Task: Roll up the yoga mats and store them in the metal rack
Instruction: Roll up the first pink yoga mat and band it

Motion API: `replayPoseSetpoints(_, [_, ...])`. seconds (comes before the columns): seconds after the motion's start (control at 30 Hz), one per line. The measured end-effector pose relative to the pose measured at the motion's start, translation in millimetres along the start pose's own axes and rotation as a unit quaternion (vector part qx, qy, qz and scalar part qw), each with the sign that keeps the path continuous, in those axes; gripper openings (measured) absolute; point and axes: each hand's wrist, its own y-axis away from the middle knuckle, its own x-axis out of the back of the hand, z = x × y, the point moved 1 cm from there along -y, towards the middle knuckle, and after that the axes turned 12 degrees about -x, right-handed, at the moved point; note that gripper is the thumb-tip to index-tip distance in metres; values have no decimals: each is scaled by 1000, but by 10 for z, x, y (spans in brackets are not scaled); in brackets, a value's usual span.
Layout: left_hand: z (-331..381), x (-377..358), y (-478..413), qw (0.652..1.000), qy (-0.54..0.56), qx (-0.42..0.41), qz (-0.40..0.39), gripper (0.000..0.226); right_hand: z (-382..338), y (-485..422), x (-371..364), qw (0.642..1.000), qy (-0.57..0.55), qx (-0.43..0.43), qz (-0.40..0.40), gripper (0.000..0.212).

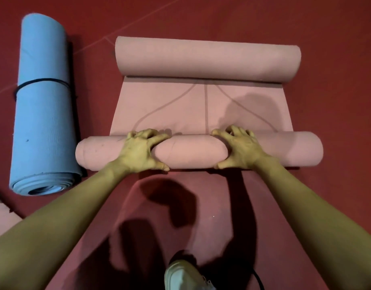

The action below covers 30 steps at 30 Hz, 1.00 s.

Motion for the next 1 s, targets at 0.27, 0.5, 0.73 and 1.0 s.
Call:
replayPoseSetpoints(0.27, [543, -112, 557, 994, 95, -37, -29, 99, 174, 896, -223, 999, -25, 5, -45, 111])
replayPoseSetpoints(0.5, [479, 28, 376, 977, 208, 11, -37, 73, 197, 1193, -501, 972, -172, -24, 160, 69])
replayPoseSetpoints(0.73, [568, -129, 198, 961, 201, 103, 157, 39, 62, 805, -604, 946, -180, -94, 252, 41])
replayPoseSetpoints(1.0, [628, -328, 230, 975, 126, -36, 178, 57, 126, 533, -401, 976, -116, -90, 161, 68])
